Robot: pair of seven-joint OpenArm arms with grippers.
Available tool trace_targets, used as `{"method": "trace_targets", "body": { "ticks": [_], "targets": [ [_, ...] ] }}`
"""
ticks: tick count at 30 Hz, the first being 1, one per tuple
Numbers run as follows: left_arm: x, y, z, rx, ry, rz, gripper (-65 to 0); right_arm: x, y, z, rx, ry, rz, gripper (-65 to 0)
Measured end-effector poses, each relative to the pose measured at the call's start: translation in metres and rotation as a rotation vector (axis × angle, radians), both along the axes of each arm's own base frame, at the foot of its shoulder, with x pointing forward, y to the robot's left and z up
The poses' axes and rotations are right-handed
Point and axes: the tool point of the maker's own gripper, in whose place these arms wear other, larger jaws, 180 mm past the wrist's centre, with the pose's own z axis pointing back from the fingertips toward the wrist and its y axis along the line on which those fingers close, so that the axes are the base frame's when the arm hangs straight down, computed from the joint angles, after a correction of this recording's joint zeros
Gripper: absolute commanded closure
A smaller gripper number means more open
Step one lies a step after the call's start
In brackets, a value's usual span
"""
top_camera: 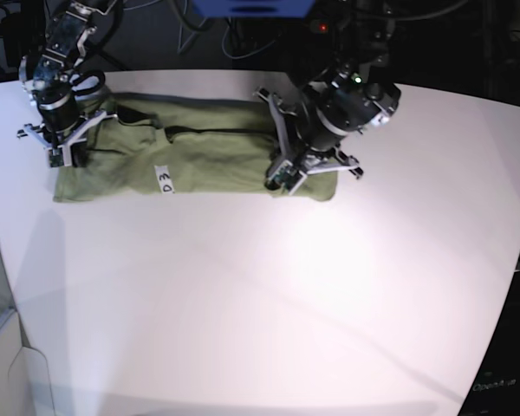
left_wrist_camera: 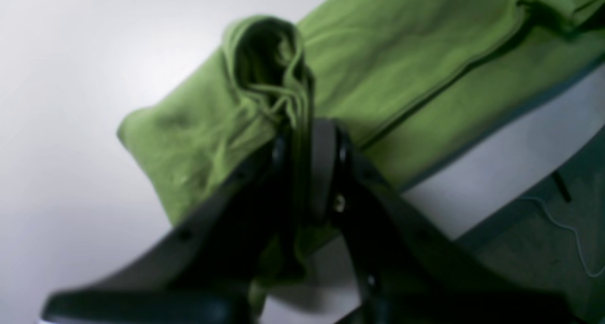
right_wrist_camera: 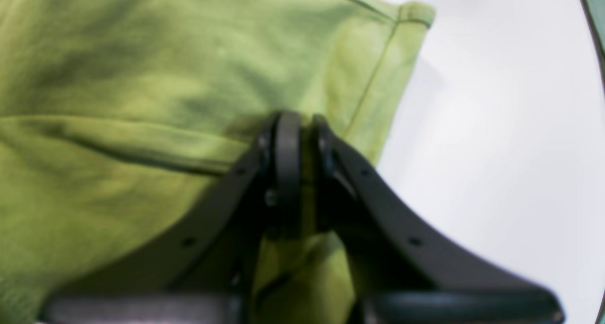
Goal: Fold the T-shirt properly
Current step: 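Fold the held end with the left gripper toward the right gripper, then lower the folded end onto the shirt with the left gripper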
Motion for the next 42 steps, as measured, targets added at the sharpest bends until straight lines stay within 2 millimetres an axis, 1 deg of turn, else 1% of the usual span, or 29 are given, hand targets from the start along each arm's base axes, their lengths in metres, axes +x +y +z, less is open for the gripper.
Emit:
{"method": "trace_targets", "body": {
  "ticks": [1, 5, 8, 11, 13, 15, 16, 18, 21, 26, 28, 30, 34, 42],
  "targets": [
    [0.000, 0.000, 0.000, 0.000, 0.001, 0.000, -0.7, 0.000, 0.000, 0.000, 0.000, 0.000, 0.000, -4.2],
    [0.010, 0.011, 0.002, -0.028, 0.010, 0.162, -0.7, 0.000, 0.000, 0.000, 0.000, 0.000, 0.000, -4.2],
    [0.015, 0.013, 0.003, -0.058, 0.019, 0.263, -0.7, 0.000, 0.000, 0.000, 0.000, 0.000, 0.000, -4.2],
    [0.019, 0.027, 0.002, -0.061, 0.026, 0.384, -0.7, -0.001, 0.000, 0.000, 0.001, 0.001, 0.000, -4.2],
    [0.020, 0.031, 0.001, -0.061, 0.039, 0.432, -0.7, -0.001, 0.000, 0.000, 0.000, 0.001, 0.000, -4.2],
    [0.016, 0.031, -0.003, -0.054, 0.090, 0.483, -0.7, -0.001, 0.000, 0.000, 0.000, 0.002, 0.000, -4.2],
    [0.015, 0.027, -0.003, -0.053, 0.109, 0.490, -0.7, -0.001, 0.000, 0.000, 0.000, 0.002, 0.000, -4.2],
    [0.021, 0.018, -0.002, -0.066, 0.118, 0.487, -0.7, -0.001, 0.000, 0.000, 0.000, 0.001, 0.000, -4.2],
    [0.021, 0.008, -0.007, -0.067, 0.144, 0.481, -0.7, 0.000, 0.001, 0.000, 0.001, -0.001, 0.002, -4.2],
    [0.013, -0.004, -0.016, -0.060, 0.185, 0.476, -0.7, -0.001, 0.001, 0.000, 0.001, -0.001, 0.002, -4.2],
    [0.010, -0.008, -0.023, -0.052, 0.204, 0.465, -0.7, 0.000, 0.001, 0.000, 0.001, -0.001, 0.002, -4.2],
    [0.007, -0.010, -0.027, -0.047, 0.223, 0.461, -0.7, 0.000, 0.001, 0.000, 0.001, -0.001, 0.002, -4.2],
    [0.014, -0.009, -0.023, -0.053, 0.203, 0.466, -0.7, 0.001, 0.006, -0.001, -0.001, 0.004, 0.021, -4.1],
    [0.015, -0.009, -0.022, -0.054, 0.199, 0.465, -0.8, 0.001, 0.007, -0.002, -0.021, 0.008, 0.035, -3.8]
  ]
}}
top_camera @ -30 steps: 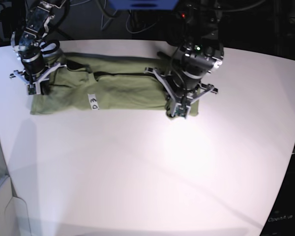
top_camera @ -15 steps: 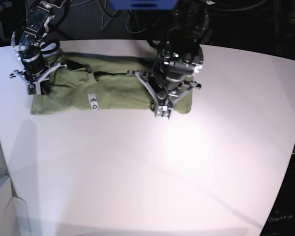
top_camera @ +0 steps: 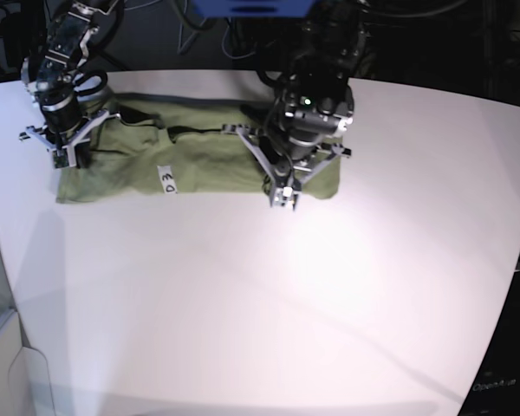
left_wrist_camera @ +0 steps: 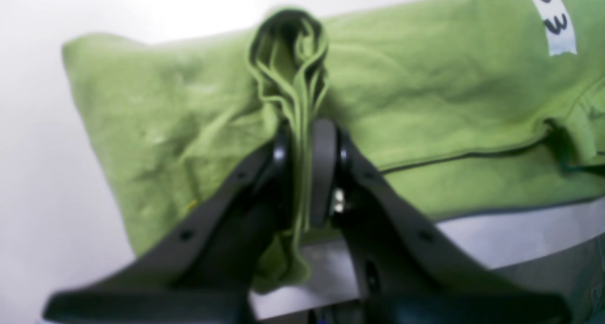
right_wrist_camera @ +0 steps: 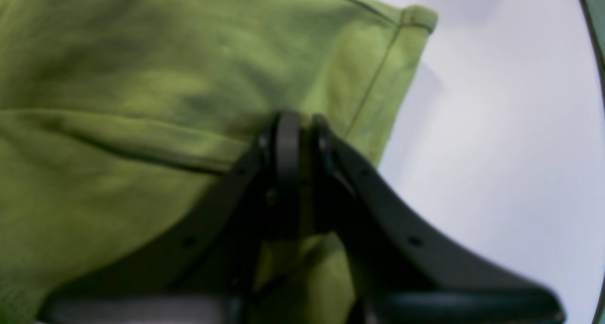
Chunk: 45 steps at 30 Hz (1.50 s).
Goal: Fold the T-shirt properly
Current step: 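Lower the folded end onto the shirt with the left gripper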
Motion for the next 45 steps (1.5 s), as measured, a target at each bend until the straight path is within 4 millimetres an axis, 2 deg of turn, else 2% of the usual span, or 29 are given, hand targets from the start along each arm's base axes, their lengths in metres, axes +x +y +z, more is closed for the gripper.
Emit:
{"method": "trace_targets", "body": {
  "ticks": [7, 8, 14, 16, 17, 21, 23, 25, 26, 28, 29, 32, 36, 40, 45],
  "targets": [
    [-0.008, -0.024, -0.008, -0.124, 0.066, -0.026, -2.9, 0.000, 0.000, 0.000, 0.000, 0.000, 0.000, -3.6],
    [-0.009, -0.025, -0.010, -0.128, 0.071, -0.028, -6.7, 0.000, 0.000, 0.000, 0.000, 0.000, 0.000, -3.6],
    [-0.003, -0.025, 0.001, -0.142, 0.037, -0.021, -45.0, 0.000, 0.000, 0.000, 0.000, 0.000, 0.000, -3.6],
    [0.000, -0.025, 0.009, -0.149, 0.011, -0.024, -51.3, 0.000, 0.000, 0.000, 0.000, 0.000, 0.000, -3.6],
    [0.001, -0.025, 0.012, -0.151, 0.001, -0.024, -51.6, 0.000, 0.000, 0.000, 0.000, 0.000, 0.000, -3.6],
    [0.005, -0.027, 0.032, -0.174, -0.055, -0.028, -50.8, 0.000, 0.000, 0.000, 0.000, 0.000, 0.000, -3.6],
    [0.008, -0.026, 0.037, -0.179, -0.073, -0.021, -44.6, 0.000, 0.000, 0.000, 0.000, 0.000, 0.000, -3.6],
    [0.008, -0.024, 0.033, -0.173, -0.061, -0.012, -31.5, 0.000, 0.000, 0.000, 0.000, 0.000, 0.000, -3.6],
    [0.007, -0.022, 0.030, -0.165, -0.053, -0.014, -22.6, 0.000, 0.000, 0.000, 0.000, 0.000, 0.000, -3.6],
    [0.006, -0.014, 0.024, -0.157, -0.038, -0.003, -5.4, 0.000, 0.000, 0.000, 0.000, 0.000, 0.000, -3.6],
    [0.008, -0.004, 0.019, -0.147, -0.028, 0.029, 0.0, 0.000, 0.001, 0.000, 0.002, 0.000, 0.000, -3.6],
    [0.013, 0.027, 0.009, -0.109, -0.015, 0.118, -1.7, 0.000, 0.001, 0.000, 0.002, -0.001, 0.000, -3.6],
    [0.014, 0.048, 0.004, -0.095, -0.005, 0.178, -1.0, 0.001, 0.000, 0.000, 0.001, -0.002, -0.001, -3.6],
    [0.013, 0.053, 0.000, -0.091, 0.004, 0.191, -1.0, 0.001, 0.000, 0.000, 0.001, -0.002, -0.001, -3.6],
    [0.000, 0.048, -0.043, -0.078, 0.121, 0.182, -1.0, 0.001, 0.000, 0.000, 0.000, -0.002, -0.001, -3.6]
  ]
}}
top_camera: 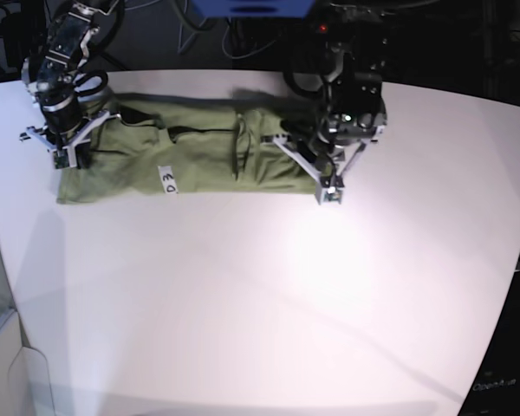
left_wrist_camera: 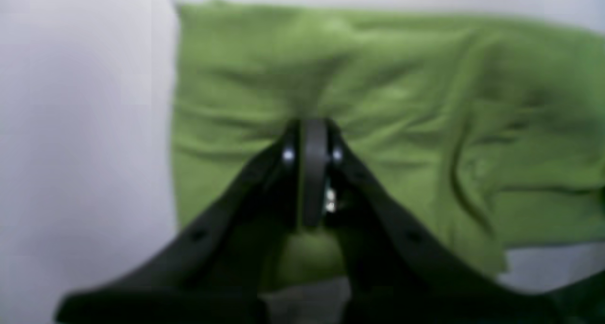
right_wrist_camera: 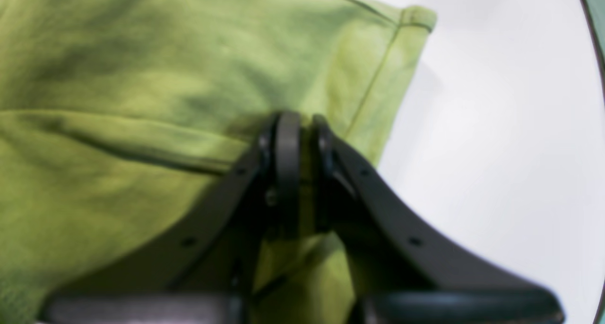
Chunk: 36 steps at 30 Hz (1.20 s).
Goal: Fold the T-shirt properly
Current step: 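Lower the folded end onto the shirt with the left gripper, then release the right gripper and regrasp the strip's other end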
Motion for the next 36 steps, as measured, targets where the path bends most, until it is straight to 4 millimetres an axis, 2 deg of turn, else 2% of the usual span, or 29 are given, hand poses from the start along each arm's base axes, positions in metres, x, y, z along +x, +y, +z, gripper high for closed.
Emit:
{"method": "trace_targets", "body": {
  "ticks": [3, 9, 13, 16, 20, 28, 31, 36],
  "targets": [
    [0.012, -0.001, -0.003, -0.002, -0.050, 0.007, -1.0, 0.001, 0.000, 0.001, -0.002, -0.001, 0.002, -3.9],
    [0.015, -0.003, -0.006, -0.006, -0.058, 0.007, -1.0, 0.001, -0.002, 0.001, -0.010, 0.001, 0.004, -3.9],
    [0.016, -0.003, -0.006, -0.006, -0.059, 0.007, -1.0, -0.002, -0.009, 0.007, -0.069, 0.038, 0.012, -4.1],
    [0.015, -0.003, -0.006, -0.006, -0.063, 0.008, -1.0, -0.006, -0.016, 0.016, -0.123, 0.057, 0.013, -3.9],
    [0.015, -0.003, -0.006, -0.006, -0.062, 0.008, -1.0, 0.002, -0.019, 0.036, -0.159, 0.010, 0.018, -3.8],
    [0.011, 0.012, -0.010, -0.021, -0.059, 0.045, -1.0, 0.001, -0.020, 0.072, -0.196, -0.075, -0.048, -4.5],
    [0.011, 0.019, -0.011, -0.018, -0.059, 0.062, -1.0, 0.001, -0.020, 0.074, -0.196, -0.078, -0.051, -8.7],
    [0.012, 0.021, -0.010, -0.016, -0.061, 0.070, -1.0, -0.012, -0.020, 0.056, -0.182, 0.029, -0.090, -22.3]
  ]
}}
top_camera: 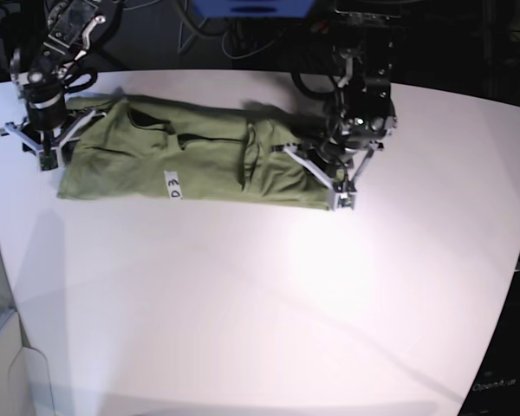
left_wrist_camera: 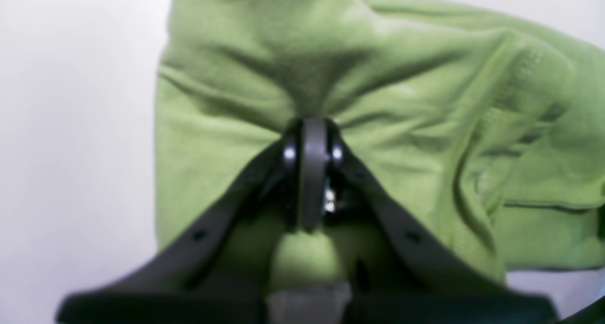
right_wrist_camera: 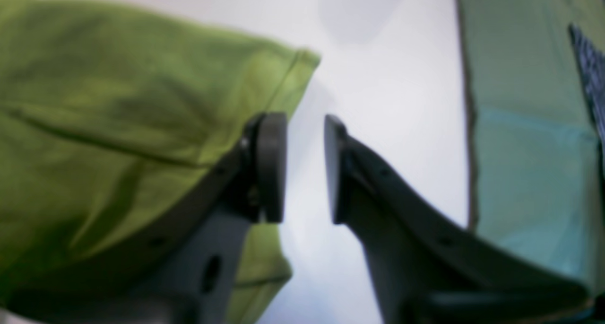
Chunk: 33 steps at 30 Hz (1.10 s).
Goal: Fold the T-shirt properly
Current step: 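Release the right gripper and regrasp the strip's other end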
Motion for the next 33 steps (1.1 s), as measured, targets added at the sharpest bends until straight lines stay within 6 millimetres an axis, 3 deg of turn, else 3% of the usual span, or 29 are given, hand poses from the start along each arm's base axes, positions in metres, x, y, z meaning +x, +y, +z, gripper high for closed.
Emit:
{"method": "trace_targets", "body": {
  "ticks": [5, 13, 20, 33],
  "targets": [
    [0.000, 0.000, 0.000, 0.002, 0.000, 0.000, -1.0, 0.001, 0.000, -0.006, 0.080, 0.052, -0.063, -28.3],
    [0.000, 0.001, 0.000, 0.003, 0.001, 0.001, -1.0, 0.002, -0.017, -0.008, 0.127, 0.168, -0.158, -45.8],
    [-0.002, 0.001, -0.001, 0.003, 0.001, 0.002, -1.0, 0.001, -0.024, -0.008, 0.122, 0.213, -0.194, -46.9],
    [-0.002, 0.001, -0.001, 0.003, -0.003, 0.002, -1.0, 0.007, -0.008, -0.012, 0.164, 0.206, -0.189, -46.9]
  ]
}}
